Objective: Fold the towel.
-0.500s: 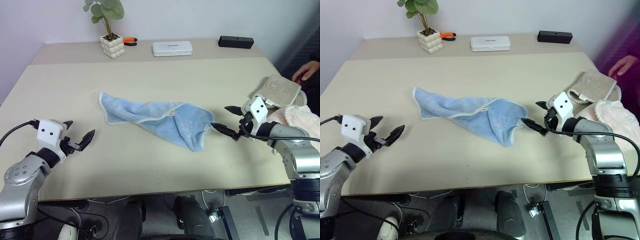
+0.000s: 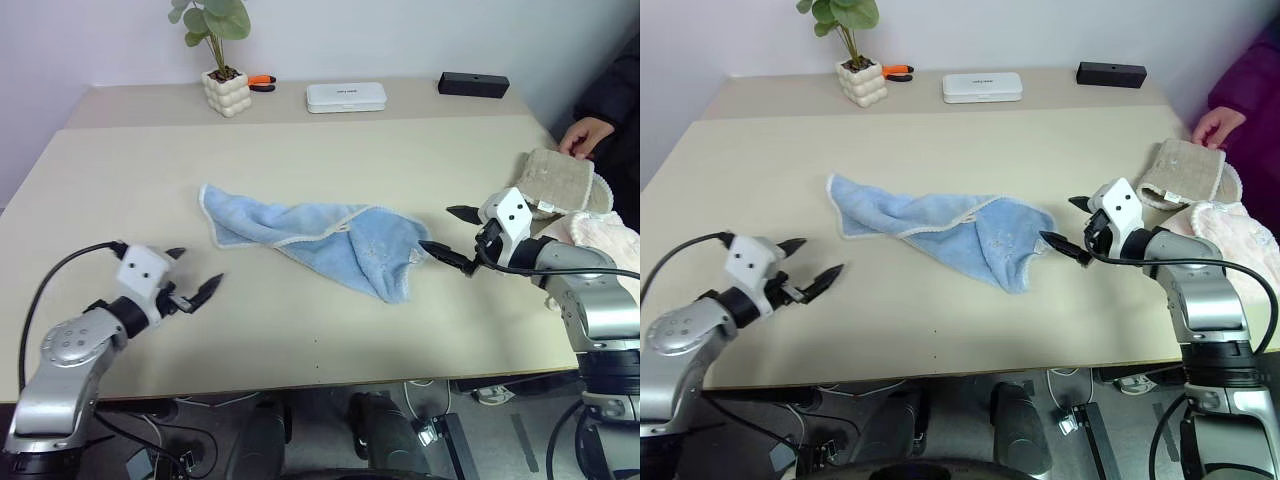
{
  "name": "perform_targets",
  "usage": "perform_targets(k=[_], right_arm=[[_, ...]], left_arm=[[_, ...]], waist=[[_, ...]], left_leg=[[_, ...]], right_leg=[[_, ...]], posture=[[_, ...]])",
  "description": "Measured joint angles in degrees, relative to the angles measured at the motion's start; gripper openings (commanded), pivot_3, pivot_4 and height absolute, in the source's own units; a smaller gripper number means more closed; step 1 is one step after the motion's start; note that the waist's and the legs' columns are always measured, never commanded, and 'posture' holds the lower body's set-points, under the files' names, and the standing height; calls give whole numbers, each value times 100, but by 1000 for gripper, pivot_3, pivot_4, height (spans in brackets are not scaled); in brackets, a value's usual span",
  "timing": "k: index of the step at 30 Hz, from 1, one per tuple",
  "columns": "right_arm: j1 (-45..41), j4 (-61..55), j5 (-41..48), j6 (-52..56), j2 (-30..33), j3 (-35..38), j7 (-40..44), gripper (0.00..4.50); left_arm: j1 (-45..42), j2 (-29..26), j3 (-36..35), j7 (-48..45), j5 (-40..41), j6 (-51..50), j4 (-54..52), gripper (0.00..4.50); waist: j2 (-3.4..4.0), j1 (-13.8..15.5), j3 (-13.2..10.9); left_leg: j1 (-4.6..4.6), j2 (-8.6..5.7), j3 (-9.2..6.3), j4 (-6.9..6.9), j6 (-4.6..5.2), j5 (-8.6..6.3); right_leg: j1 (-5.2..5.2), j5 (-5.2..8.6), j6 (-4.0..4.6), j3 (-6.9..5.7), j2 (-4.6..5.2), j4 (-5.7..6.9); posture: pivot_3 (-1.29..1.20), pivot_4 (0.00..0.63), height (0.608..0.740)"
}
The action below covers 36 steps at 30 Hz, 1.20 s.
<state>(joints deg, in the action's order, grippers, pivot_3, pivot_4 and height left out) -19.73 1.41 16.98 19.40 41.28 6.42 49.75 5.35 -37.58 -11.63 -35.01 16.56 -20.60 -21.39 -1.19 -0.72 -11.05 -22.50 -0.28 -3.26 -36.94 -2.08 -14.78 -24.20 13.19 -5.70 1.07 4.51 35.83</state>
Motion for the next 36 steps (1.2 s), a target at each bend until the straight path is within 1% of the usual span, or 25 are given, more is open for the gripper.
perform_targets(k=[3,7,12,16,18,19,21,24,25,26,28,36], right_arm=[[73,-130,4,44,-42,-43,-87,4500],[394,-635,30,191,-135,-40,-257,4500],[809,-1164,147,481,-200,76,-548,4500],[1047,-1507,227,626,-213,158,-734,4500],[1141,-1587,252,688,-217,209,-818,4500],[1152,-1619,267,704,-219,219,-847,4500],[1157,-1693,291,736,-219,261,-917,4500],[1187,-1756,307,771,-219,305,-996,4500],[1209,-1756,313,777,-220,305,-1010,4500],[1222,-1757,320,782,-221,305,-1019,4500],[1224,-1792,348,801,-222,305,-1053,4500],[1160,-1856,359,823,-241,266,-1106,4500]], left_arm=[[-314,-112,373,23,-424,161,190,4265],[-825,-161,702,13,-913,609,879,4265],[-1773,-182,1143,-110,-1409,1144,2246,4265],[-2557,-168,1454,-277,-1628,1704,3283,4265],[-2929,-45,1548,-436,-1659,1875,3796,4265],[-3048,-10,1576,-492,-1669,1931,3956,4039],[-3256,16,1694,-649,-1727,2102,4265,3413],[-3290,57,1789,-769,-1751,2290,4442,1892],[-3290,64,1820,-799,-1765,2362,4483,1466],[-3289,70,1838,-822,-1769,2388,4496,911],[-3278,74,1848,-828,-1768,2391,4500,51],[-2996,-101,1720,-642,-1814,2331,4226,51]], waist=[[1,8,0],[1,5,0],[3,9,1],[6,11,3],[14,27,8],[15,28,9],[23,31,13],[27,27,16],[27,26,16],[27,21,16],[27,6,16],[27,-43,16]], left_leg=[[0,0,-1,-1,0,0],[0,-1,0,-2,0,0],[1,-3,-3,-6,0,0],[6,-3,-4,-6,0,0],[8,-5,-5,-10,1,0],[8,-5,-5,-12,1,0],[14,-6,-6,-13,1,0],[18,-6,-8,-13,1,0],[18,-6,-9,-13,1,0],[19,-6,-9,-13,1,0],[20,-6,-9,-14,1,1],[21,-1,-8,-10,1,0]], right_leg=[[0,0,0,0,-1,3],[0,-10,-17,1,0,5],[0,-11,-20,-2,-1,12],[4,-12,-22,-2,-1,17],[10,-12,-23,-3,0,17],[11,-11,-23,-3,0,18],[19,-11,-24,-3,1,17],[23,-10,-26,-3,2,18],[23,-10,-26,-3,2,19],[23,-10,-26,-3,2,20],[23,-10,-26,-3,1,22],[18,-10,-26,-2,-3,25]], posture=[[0,150,738],[0,150,738],[0,150,738],[0,150,738],[0,150,738],[0,150,738],[0,150,738],[0,150,738],[0,150,738],[0,150,738],[0,150,738],[0,150,738]])
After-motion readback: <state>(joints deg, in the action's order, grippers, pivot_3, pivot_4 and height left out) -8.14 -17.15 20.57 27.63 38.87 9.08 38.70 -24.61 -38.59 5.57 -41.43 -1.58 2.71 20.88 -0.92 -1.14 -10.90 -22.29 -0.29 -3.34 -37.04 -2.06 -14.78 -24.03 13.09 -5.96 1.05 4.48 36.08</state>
